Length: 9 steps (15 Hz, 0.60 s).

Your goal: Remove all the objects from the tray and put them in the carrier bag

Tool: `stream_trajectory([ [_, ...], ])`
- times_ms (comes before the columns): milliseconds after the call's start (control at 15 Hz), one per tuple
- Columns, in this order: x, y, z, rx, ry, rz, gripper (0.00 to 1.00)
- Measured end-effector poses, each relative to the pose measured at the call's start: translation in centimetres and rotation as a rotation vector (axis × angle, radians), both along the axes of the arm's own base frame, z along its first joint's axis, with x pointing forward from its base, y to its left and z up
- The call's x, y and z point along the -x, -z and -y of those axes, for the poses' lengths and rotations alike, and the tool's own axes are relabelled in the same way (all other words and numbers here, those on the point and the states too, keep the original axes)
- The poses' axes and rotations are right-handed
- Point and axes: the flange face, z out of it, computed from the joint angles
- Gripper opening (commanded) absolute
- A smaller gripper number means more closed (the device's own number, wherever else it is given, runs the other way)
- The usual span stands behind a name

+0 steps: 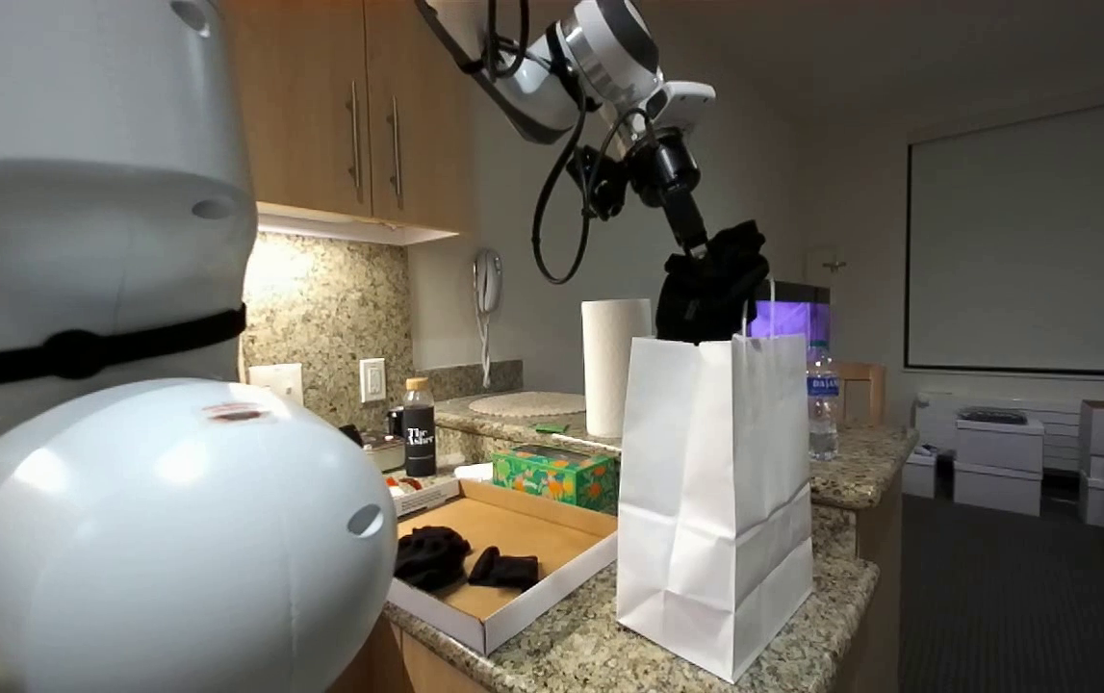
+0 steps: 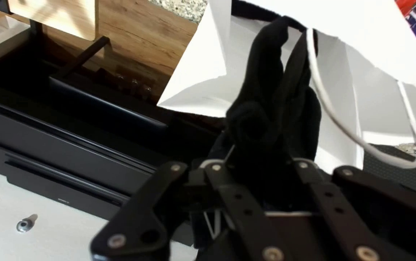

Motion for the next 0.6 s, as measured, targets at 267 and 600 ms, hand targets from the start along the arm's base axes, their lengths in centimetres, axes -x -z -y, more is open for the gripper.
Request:
stream_trajectory([
  [267, -1.3, 0.5, -1.1, -0.003, -0.013, -0.026, 0.47],
  [600, -1.2, -0.5, -0.9, -0.003, 0.002, -0.031, 0.78],
])
